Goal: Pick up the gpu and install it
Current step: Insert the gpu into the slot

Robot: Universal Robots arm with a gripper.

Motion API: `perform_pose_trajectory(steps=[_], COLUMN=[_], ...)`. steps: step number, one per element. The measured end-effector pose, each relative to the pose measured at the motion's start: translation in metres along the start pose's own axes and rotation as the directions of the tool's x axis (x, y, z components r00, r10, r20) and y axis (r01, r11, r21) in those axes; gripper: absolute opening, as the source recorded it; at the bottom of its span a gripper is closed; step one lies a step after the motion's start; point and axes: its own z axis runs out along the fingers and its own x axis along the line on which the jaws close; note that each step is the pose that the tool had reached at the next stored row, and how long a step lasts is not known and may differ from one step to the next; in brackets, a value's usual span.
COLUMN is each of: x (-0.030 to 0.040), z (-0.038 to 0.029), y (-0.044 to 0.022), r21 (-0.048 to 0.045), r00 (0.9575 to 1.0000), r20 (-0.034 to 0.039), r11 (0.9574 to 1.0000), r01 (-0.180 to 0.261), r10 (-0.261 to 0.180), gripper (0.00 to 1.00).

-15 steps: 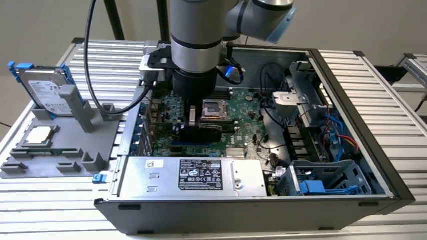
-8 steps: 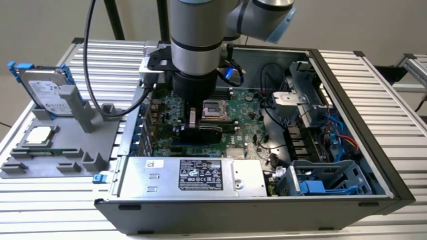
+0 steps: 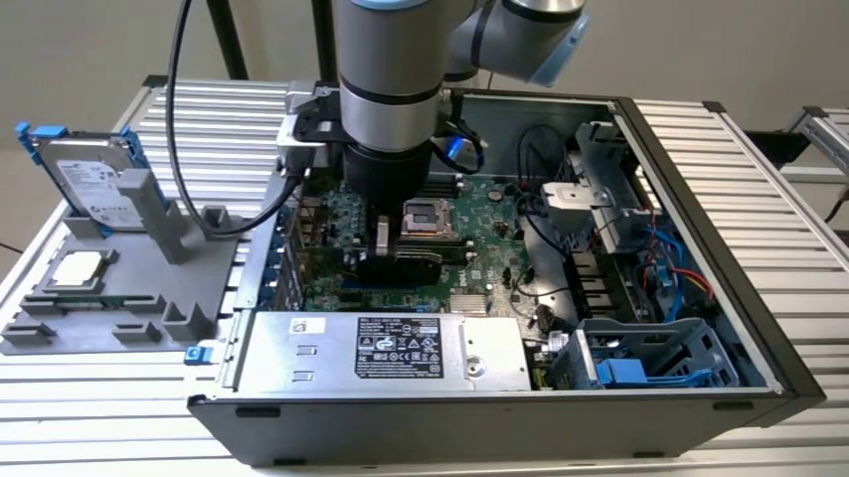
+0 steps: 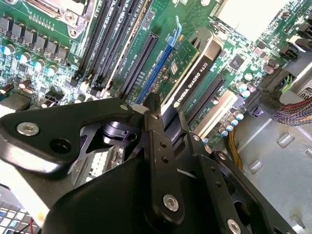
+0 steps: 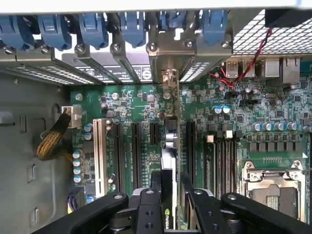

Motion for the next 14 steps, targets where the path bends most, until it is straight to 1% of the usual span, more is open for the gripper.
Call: perform_pose_trajectory(steps=[5, 10, 14], x=[0.0000, 0.0000, 0.0000], z=[0.0016, 0.0086, 0.0089], y=[0.0014, 0.0014, 0.0014], r21=[-0.0002, -0.0003, -0.0001], r00=[1.0000, 1.0000, 1.0000], r20=[-0.0002, -0.0002, -0.0003], r11=[1.0000, 1.0000, 1.0000], r01=[0.000, 0.000, 0.000], r10=[0.000, 0.000, 0.000], gripper=[0.00, 0.00, 0.00])
